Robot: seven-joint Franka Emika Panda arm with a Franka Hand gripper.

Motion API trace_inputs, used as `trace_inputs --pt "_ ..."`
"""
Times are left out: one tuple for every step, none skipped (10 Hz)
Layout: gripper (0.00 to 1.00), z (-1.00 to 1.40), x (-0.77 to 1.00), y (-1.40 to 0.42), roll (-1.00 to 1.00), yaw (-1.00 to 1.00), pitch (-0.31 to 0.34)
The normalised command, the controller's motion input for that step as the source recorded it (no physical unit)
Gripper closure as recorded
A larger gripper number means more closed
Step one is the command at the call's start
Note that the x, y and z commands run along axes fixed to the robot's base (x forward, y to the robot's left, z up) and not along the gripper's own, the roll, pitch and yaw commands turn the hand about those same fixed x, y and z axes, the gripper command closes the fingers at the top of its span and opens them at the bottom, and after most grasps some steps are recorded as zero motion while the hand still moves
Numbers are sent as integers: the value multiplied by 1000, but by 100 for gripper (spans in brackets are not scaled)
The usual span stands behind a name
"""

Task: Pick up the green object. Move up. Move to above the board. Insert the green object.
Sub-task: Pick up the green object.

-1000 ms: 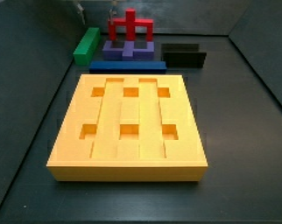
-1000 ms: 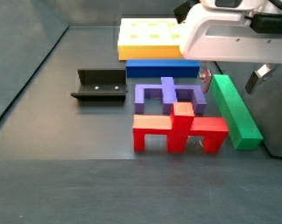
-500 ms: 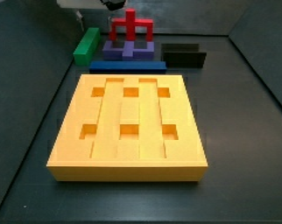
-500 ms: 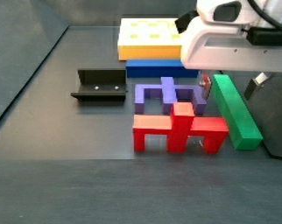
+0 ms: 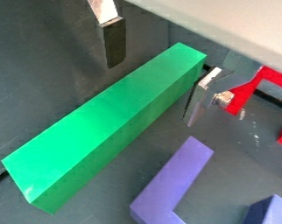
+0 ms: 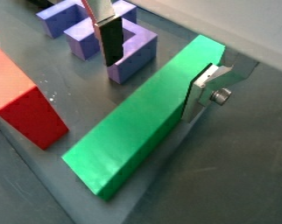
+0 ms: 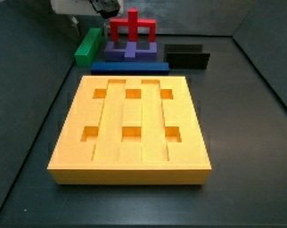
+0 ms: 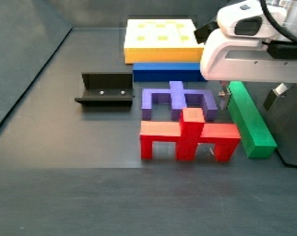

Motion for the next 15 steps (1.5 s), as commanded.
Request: trace_inputs --pt "0 -294 -74 34 -44 0 -91" --pt "0 -374 0 86 -10 0 -44" --pt "0 -377 0 100 0 0 -31" --pt "0 -349 0 69 -10 0 -21" --pt "0 -329 11 31 -23 0 -10" --pt "0 -300 3 0 -20 0 -3" --pt "0 -329 0 0 -20 0 -13" --pt "0 -300 0 0 -23 0 -19" --pt "0 -286 3 0 -24 0 -23" --pt "0 -260 34 0 -31 0 -14" --pt "0 -191 20 0 -17 0 -4" --pt "0 0 0 0 0 0 0" --pt "100 0 0 0 0 0 0" --pt "100 0 0 0 0 0 0" --pt "100 0 0 0 0 0 0"
